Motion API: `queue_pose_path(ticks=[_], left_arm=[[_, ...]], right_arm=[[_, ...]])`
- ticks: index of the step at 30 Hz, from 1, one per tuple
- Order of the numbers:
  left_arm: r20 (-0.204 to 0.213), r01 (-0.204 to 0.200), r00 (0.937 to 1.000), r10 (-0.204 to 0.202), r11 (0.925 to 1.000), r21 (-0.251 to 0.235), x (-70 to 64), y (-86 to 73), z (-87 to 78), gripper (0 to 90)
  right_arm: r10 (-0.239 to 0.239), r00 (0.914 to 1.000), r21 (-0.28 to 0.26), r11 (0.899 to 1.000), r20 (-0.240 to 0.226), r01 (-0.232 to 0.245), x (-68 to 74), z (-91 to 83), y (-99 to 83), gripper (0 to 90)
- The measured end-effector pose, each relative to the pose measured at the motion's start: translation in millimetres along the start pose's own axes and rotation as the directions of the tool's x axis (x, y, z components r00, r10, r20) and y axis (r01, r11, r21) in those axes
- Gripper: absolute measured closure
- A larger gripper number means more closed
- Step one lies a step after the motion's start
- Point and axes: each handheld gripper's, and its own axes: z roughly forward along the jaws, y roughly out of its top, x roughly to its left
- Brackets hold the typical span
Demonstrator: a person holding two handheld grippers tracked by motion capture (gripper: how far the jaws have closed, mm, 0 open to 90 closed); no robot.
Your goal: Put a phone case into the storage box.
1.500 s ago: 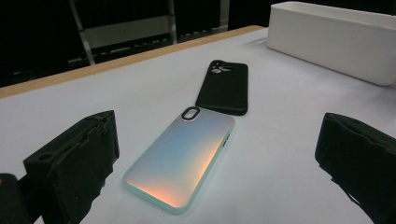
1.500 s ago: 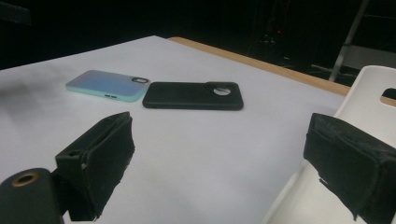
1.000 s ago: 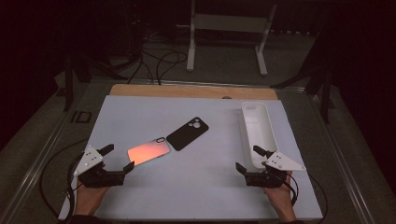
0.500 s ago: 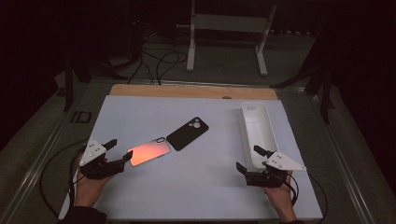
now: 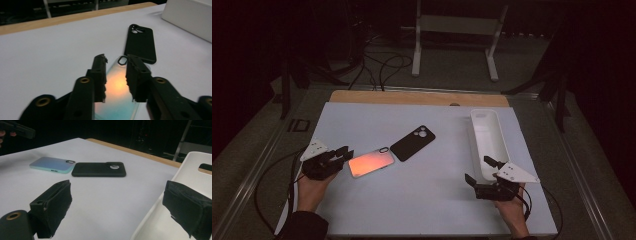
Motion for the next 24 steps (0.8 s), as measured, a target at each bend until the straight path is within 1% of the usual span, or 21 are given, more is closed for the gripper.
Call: queue_pose_path(ticks=[1, 2, 3, 4, 5, 6, 7, 9, 12, 13, 14, 15, 16, 17, 18, 19, 20, 24], left_arm=[[0.0, 0.0, 1.0, 0.0, 1.0, 0.0, 0.0, 0.0, 0.0, 76.2], [-0.005, -0.001, 1.0, 0.001, 0.9999, 0.016, 4.2, 0.1, 7.5, 81.7], [-0.005, -0.001, 1.0, 0.001, 0.9999, 0.016, 4.2, 0.1, 7.5, 85.5], [-0.005, -0.007, 1.0, 0.007, 0.9997, 0.025, 7.4, -0.1, 12.9, 89.0], [-0.005, -0.007, 1.0, 0.007, 0.9997, 0.025, 7.4, -0.1, 12.9, 89.7], [-0.01, -0.008, 0.9999, 0.008, 0.9991, 0.041, 10.1, -0.5, 18.3, 89.9], [-0.007, -0.005, 1.0, 0.005, 0.999, 0.045, 11.3, -0.8, 20.9, 90.0], [-0.009, -0.002, 1.0, 0.002, 0.9988, 0.048, 12.1, -1.0, 23.4, 90.0], [-0.021, -0.003, 0.9998, 0.004, 0.9975, 0.07, 14.5, -0.9, 30.4, 90.0], [-0.021, -0.003, 0.9998, 0.004, 0.9975, 0.07, 14.5, -0.9, 30.4, 90.0], [-0.032, -0.006, 0.9994, 0.009, 0.9955, 0.095, 17.1, -0.4, 36.5, 90.0], [-0.032, -0.006, 0.9994, 0.009, 0.9955, 0.095, 17.1, -0.4, 36.5, 90.0], [-0.046, -0.007, 0.9989, 0.012, 0.9948, 0.102, 18.1, -0.8, 39.1, 90.0], [-0.052, 0.006, 0.9987, 0.0, 0.9935, 0.114, 20.2, -1.9, 43.7, 90.0], [-0.052, 0.006, 0.9987, 0.0, 0.9935, 0.114, 20.2, -1.9, 43.7, 90.0], [-0.051, 0.01, 0.9987, -0.003, 0.9912, 0.132, 21.6, -3.2, 48.8, 90.0], [-0.051, 0.01, 0.9987, -0.003, 0.9912, 0.132, 21.6, -3.2, 48.8, 90.0], [-0.05, 0.018, 0.9987, -0.009, 0.9847, 0.173, 23.9, -6.2, 58.6, 90.0]], right_arm=[[0.0, 1.0, 0.0, 1.0, 0.0, 0.0, 0.0, 0.0, 0.0, 8.4], [-0.003, 1.0, 0.003, 1.0, 0.001, 0.003, 0.0, 0.2, -0.2, 8.4], [-0.003, 1.0, 0.003, 1.0, 0.001, 0.003, 0.0, 0.3, -0.3, 8.4], [-0.003, 1.0, 0.002, 1.0, 0.001, 0.003, 0.0, 0.2, -0.3, 8.4], [-0.003, 1.0, 0.002, 1.0, 0.001, 0.003, 0.0, 0.2, -0.3, 8.4], [-0.003, 1.0, 0.002, 1.0, 0.002, 0.003, -0.1, 0.0, -0.2, 8.4], [-0.002, 1.0, 0.002, 1.0, 0.003, 0.002, -0.2, -0.2, -0.2, 8.4], [-0.003, 1.0, 0.0, 1.0, 0.004, 0.003, -0.5, -0.3, -0.2, 8.4], [-0.001, 1.0, -0.003, 1.0, 0.005, 0.001, -1.1, -0.5, -0.4, 8.4], [0.0, 1.0, -0.001, 1.0, 0.007, 0.0, -1.1, -0.5, -0.4, 8.4], [-0.001, 1.0, -0.001, 1.0, 0.005, 0.001, -0.9, -0.4, -0.5, 8.4], [-0.001, 1.0, 0.0, 1.0, 0.005, 0.001, -0.7, -0.3, -0.4, 8.4], [-0.001, 1.0, 0.0, 1.0, 0.005, 0.001, -0.7, -0.3, -0.4, 8.4], [-0.003, 1.0, 0.0, 1.0, 0.006, 0.003, -0.7, -0.4, -0.3, 8.4], [-0.004, 1.0, 0.001, 1.0, 0.006, 0.004, -0.8, -0.4, -0.3, 8.4], [-0.004, 1.0, 0.0, 1.0, 0.006, 0.004, -0.8, -0.4, -0.4, 8.4], [-0.004, 1.0, 0.0, 1.0, 0.006, 0.004, -0.8, -0.4, -0.4, 8.4], [-0.001, 1.0, 0.001, 1.0, 0.006, 0.001, -0.6, -0.3, -0.4, 8.4]])
